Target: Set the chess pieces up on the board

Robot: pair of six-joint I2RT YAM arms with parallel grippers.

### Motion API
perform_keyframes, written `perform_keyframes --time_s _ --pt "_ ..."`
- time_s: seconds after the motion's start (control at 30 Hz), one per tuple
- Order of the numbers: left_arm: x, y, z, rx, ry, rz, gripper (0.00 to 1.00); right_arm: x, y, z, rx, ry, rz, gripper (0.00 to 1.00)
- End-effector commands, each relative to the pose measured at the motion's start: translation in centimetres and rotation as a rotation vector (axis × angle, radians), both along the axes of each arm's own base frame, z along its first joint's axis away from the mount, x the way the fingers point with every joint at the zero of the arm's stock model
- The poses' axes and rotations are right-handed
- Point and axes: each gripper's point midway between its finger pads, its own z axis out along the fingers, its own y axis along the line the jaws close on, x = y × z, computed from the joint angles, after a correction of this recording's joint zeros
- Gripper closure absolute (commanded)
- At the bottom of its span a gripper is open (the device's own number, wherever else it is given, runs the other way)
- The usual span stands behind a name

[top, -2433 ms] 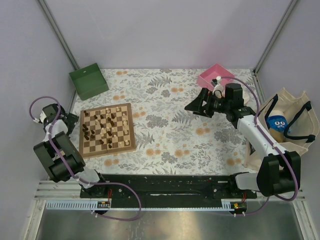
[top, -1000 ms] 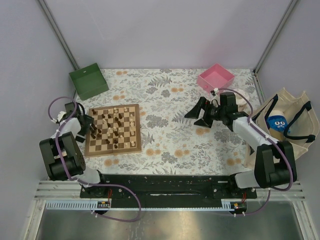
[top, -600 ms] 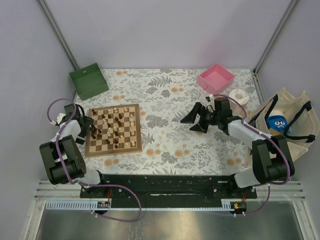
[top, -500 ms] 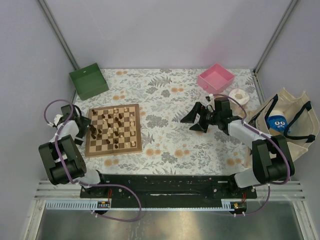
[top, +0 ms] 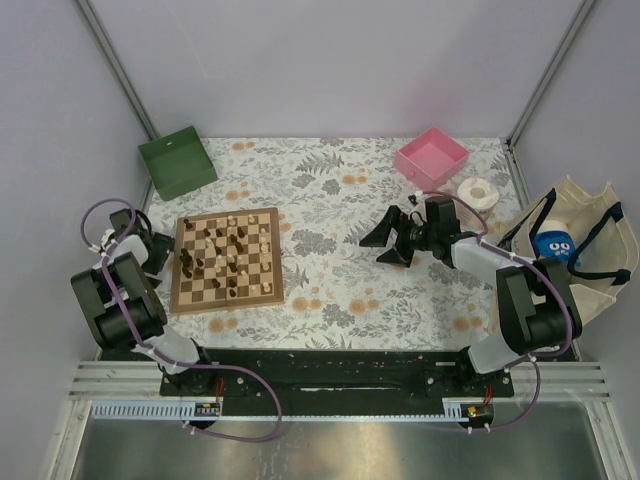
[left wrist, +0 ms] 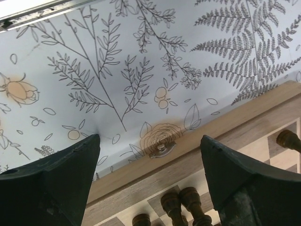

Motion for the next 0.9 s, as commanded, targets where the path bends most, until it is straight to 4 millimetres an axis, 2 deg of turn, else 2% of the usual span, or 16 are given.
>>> perform_keyframes --time_s 0.0,0.53,0.87 --pt "0.9 -1.3 -0.9 -0.060 -0.026 -0.057 0.09 1.2 0.8 1.9 0.041 -0.061 0.019 0.01" --pt "1.5 -7.1 -0.9 -0.140 -0.073 -0.133 0.09 0.9 1.2 1.6 0.047 -0.051 0.028 0.01" --pt "1.9 -9.5 -2.1 -0.234 -0.128 -0.167 0.09 0.4 1.1 1.1 0.039 -0.046 0.034 0.01"
